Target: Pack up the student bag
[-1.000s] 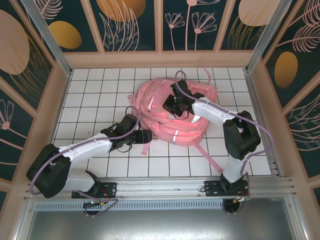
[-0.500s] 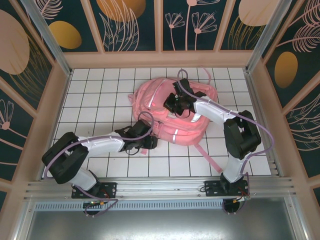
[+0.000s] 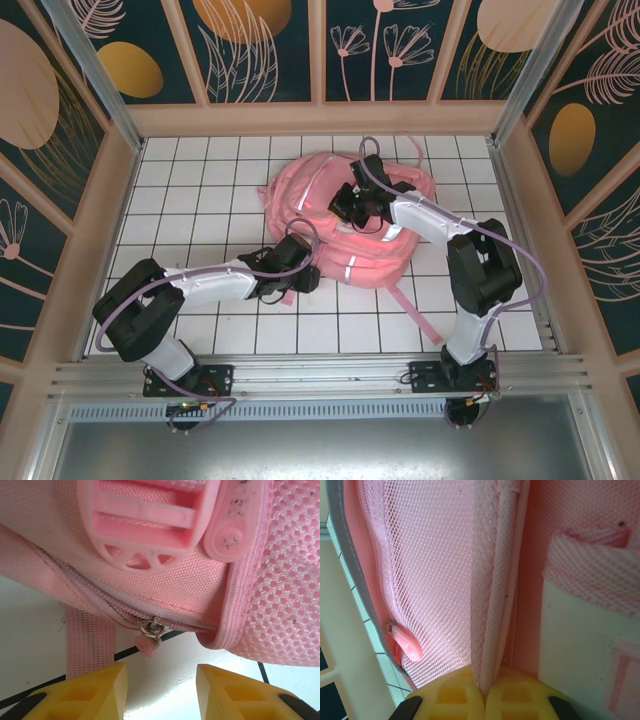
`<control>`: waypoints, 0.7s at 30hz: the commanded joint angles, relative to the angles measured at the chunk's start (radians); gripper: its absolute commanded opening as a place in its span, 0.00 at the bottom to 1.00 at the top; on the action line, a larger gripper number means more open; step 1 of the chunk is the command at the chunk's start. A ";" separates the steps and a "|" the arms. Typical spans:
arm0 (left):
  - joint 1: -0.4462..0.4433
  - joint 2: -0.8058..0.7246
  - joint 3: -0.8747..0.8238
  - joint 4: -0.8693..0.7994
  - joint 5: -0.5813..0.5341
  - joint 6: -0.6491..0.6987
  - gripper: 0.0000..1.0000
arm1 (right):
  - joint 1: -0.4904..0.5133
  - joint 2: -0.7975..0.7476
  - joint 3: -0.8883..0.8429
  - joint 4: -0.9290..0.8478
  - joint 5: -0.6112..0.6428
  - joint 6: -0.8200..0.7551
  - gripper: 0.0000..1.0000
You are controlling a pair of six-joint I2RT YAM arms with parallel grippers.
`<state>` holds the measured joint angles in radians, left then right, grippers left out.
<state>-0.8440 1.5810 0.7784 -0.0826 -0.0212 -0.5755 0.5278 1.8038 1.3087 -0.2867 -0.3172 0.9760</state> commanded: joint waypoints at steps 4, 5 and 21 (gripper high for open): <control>-0.005 0.037 0.009 0.008 -0.032 0.029 0.40 | -0.020 0.014 0.009 0.086 -0.017 0.006 0.00; -0.006 0.045 0.013 0.012 -0.034 0.030 0.40 | -0.020 0.017 0.009 0.084 -0.021 0.006 0.00; -0.006 0.118 0.106 0.001 -0.135 0.059 0.34 | -0.014 0.027 -0.003 0.093 -0.052 0.007 0.00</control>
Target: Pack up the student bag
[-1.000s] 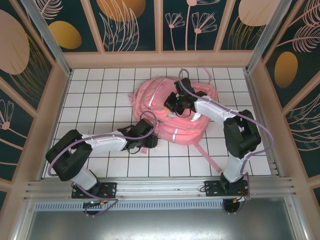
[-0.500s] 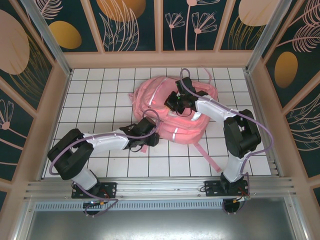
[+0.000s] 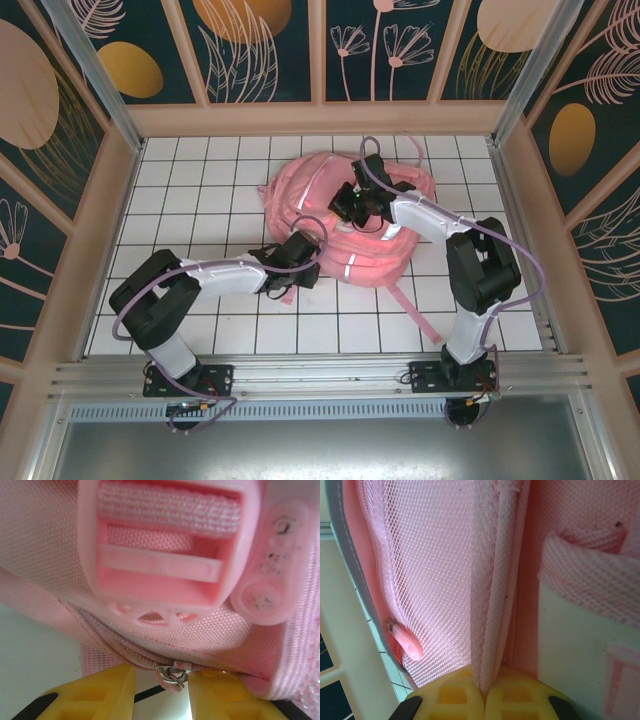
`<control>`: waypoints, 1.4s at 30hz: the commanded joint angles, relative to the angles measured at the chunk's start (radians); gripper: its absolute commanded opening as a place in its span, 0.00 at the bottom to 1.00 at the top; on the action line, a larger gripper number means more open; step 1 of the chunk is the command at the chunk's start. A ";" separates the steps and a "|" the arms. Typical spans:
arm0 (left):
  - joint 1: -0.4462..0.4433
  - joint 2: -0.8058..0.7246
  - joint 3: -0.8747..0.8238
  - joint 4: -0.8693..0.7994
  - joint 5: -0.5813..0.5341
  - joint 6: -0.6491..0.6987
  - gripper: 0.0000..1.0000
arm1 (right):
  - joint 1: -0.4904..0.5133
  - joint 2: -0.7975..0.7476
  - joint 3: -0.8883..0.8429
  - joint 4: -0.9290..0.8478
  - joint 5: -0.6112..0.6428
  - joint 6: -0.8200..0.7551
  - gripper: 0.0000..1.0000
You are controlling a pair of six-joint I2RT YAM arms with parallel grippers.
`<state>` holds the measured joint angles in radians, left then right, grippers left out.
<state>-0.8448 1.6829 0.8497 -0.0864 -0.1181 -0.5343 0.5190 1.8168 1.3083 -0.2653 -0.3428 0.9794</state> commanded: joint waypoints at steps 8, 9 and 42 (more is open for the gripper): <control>-0.005 0.054 0.059 -0.001 -0.035 0.028 0.13 | -0.004 0.009 -0.014 0.083 -0.038 0.003 0.00; -0.005 0.051 0.057 -0.001 -0.034 0.028 0.12 | -0.003 0.009 -0.015 0.082 -0.037 0.001 0.00; 0.098 -0.040 -0.026 -0.088 -0.080 -0.053 0.04 | -0.005 -0.047 0.001 -0.115 0.061 -0.357 0.00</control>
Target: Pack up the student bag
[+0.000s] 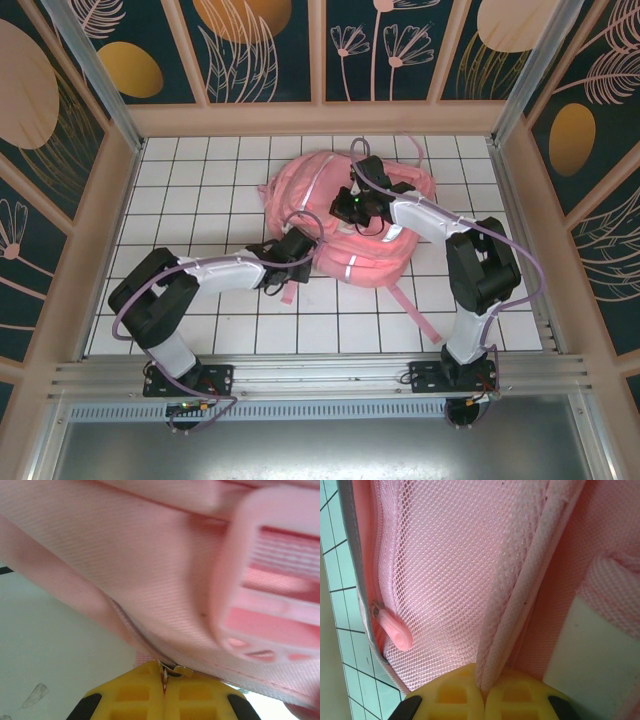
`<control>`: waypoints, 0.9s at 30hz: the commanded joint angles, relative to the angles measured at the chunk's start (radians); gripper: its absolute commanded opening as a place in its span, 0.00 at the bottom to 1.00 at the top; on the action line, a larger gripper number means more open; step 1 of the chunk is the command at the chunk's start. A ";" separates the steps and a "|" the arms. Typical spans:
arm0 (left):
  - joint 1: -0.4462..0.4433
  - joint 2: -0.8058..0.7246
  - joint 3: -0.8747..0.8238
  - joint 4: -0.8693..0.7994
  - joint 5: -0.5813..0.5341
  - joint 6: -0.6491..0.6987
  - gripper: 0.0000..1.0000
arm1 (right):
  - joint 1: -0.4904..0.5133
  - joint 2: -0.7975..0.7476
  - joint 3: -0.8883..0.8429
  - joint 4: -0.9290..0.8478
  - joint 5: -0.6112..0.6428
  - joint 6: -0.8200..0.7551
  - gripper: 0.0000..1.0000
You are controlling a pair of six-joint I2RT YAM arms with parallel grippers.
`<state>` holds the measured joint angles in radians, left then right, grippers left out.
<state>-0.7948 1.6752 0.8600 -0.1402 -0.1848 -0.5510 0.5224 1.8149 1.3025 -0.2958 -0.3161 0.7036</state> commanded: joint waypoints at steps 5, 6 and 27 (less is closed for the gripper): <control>0.073 -0.072 -0.044 -0.044 -0.027 -0.032 0.04 | -0.007 -0.059 0.002 -0.100 0.043 -0.111 0.00; 0.077 -0.072 -0.044 -0.044 -0.031 -0.033 0.04 | -0.008 -0.061 0.004 -0.103 0.044 -0.116 0.00; 0.168 -0.136 -0.161 0.148 0.230 -0.012 0.00 | 0.143 -0.266 -0.004 -0.203 0.550 -0.267 0.43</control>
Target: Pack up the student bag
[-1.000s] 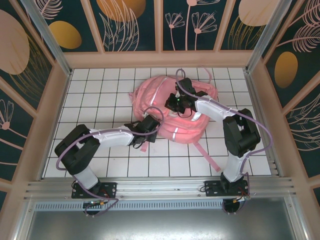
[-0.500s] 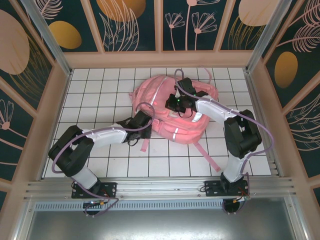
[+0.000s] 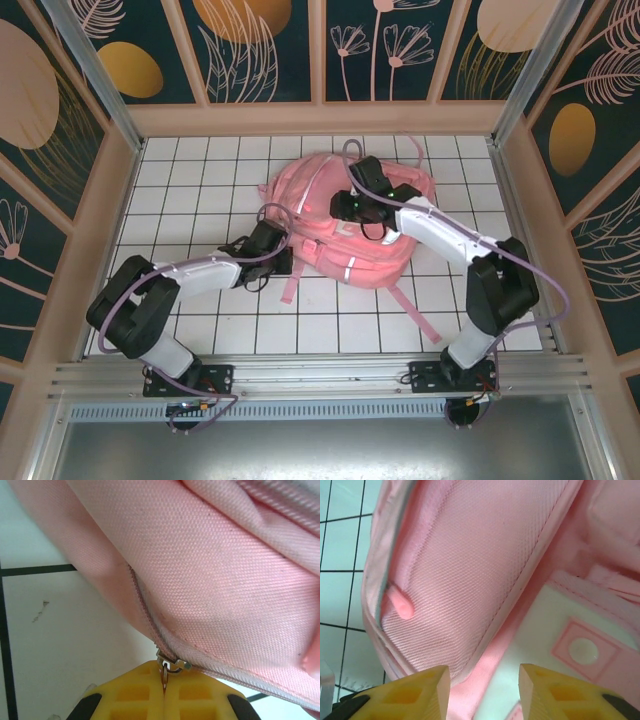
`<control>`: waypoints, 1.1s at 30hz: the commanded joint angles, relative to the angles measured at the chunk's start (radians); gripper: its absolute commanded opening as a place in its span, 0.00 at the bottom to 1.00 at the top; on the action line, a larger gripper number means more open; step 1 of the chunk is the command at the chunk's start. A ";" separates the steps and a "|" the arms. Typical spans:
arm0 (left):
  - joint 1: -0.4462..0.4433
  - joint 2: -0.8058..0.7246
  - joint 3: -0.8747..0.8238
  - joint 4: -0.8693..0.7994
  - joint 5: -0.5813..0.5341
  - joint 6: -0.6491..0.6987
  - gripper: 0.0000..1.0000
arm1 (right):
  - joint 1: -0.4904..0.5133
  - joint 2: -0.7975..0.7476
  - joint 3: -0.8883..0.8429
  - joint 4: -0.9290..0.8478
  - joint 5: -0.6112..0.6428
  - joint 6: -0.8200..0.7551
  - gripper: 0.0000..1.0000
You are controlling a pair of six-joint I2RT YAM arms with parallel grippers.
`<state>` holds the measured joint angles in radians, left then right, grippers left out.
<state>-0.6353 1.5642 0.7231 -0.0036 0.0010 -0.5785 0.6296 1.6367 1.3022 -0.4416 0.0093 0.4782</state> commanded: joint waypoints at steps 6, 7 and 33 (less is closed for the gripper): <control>0.003 -0.013 -0.005 0.002 0.087 0.016 0.00 | 0.054 -0.254 -0.161 -0.014 0.050 0.014 0.34; -0.002 -0.012 0.002 -0.002 0.091 0.017 0.00 | 0.060 -0.263 -0.189 -0.023 -0.025 0.027 0.29; -0.211 0.035 0.152 -0.087 0.155 0.063 0.00 | -0.160 -0.206 -0.424 0.038 0.227 0.210 0.00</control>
<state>-0.8288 1.5700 0.8295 -0.0555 0.1352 -0.5377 0.5743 1.4281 0.8234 -0.4747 0.0643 0.6903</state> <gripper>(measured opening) 0.062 0.052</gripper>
